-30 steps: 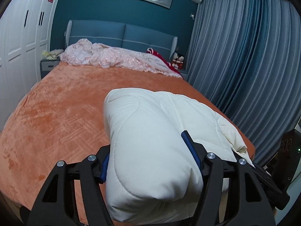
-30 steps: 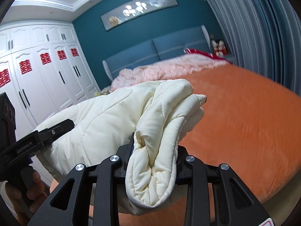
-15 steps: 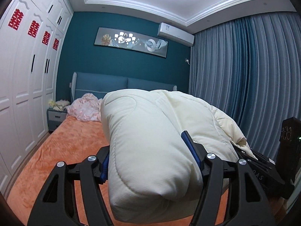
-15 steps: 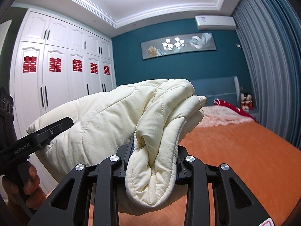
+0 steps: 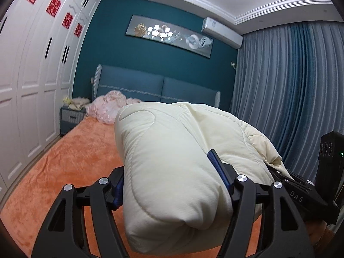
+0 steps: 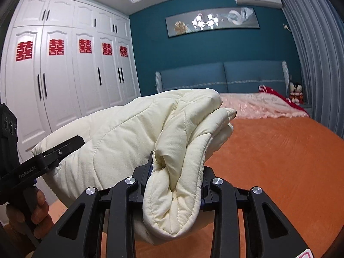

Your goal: Fold large clothes

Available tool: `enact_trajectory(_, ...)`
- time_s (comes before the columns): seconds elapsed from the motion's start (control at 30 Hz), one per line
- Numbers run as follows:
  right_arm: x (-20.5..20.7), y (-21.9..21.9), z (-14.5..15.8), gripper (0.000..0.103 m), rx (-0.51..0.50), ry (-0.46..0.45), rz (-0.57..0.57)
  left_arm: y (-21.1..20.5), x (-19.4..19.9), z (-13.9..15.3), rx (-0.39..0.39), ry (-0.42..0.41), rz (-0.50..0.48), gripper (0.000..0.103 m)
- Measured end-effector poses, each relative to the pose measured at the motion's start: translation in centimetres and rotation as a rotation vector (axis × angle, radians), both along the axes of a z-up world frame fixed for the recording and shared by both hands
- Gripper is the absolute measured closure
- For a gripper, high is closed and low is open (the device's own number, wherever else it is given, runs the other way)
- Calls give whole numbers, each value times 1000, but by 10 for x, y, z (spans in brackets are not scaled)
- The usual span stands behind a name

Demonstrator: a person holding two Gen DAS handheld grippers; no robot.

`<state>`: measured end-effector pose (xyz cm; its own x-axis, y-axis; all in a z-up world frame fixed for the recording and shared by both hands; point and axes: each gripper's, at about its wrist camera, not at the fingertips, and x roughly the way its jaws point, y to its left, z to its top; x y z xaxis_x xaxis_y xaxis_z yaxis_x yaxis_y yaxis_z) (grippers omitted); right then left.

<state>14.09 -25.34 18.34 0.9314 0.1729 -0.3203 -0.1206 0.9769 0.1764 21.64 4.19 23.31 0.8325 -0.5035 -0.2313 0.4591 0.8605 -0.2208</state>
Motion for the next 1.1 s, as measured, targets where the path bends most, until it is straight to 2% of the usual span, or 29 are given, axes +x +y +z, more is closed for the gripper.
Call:
enact_trajectory(0.17,40,7,-101,72,23,223,-23,-2,53,-105,54,228,25,39)
enact_trajectory(0.3,37,13,-174,70,43,395,4,9,58,-183,73,385,44,38)
enact_trajectory(0.37,25,16,-199,64,46,426,1,20,48,-210,53,414,38,31)
enact_trajectory(0.4,20,15,-207,58,62,436,-1,24,40,-220,53,425,33,28)
enact_trajectory(0.47,12,12,-211,52,101,448,-13,30,28,-233,71,453,41,19)
enact_trajectory(0.53,7,8,-206,45,143,485,-8,36,22,-235,74,482,56,18)
enact_trajectory(0.6,-3,6,-197,39,134,513,-15,45,17,-232,85,524,83,16)
enact_trajectory(0.8,-52,-4,-151,39,52,539,-64,62,-10,-199,167,623,161,16)
enact_trajectory(0.83,-57,-4,-144,43,41,548,-60,61,-15,-193,188,629,177,17)
enact_trajectory(0.9,-58,5,-132,80,-8,562,-41,55,-23,-176,239,625,204,20)
enact_trajectory(1.0,-48,21,-122,97,-41,586,-31,37,-24,-156,282,626,209,26)
enact_trajectory(1.1,-32,31,-125,97,-31,618,-41,20,-19,-155,309,651,220,29)
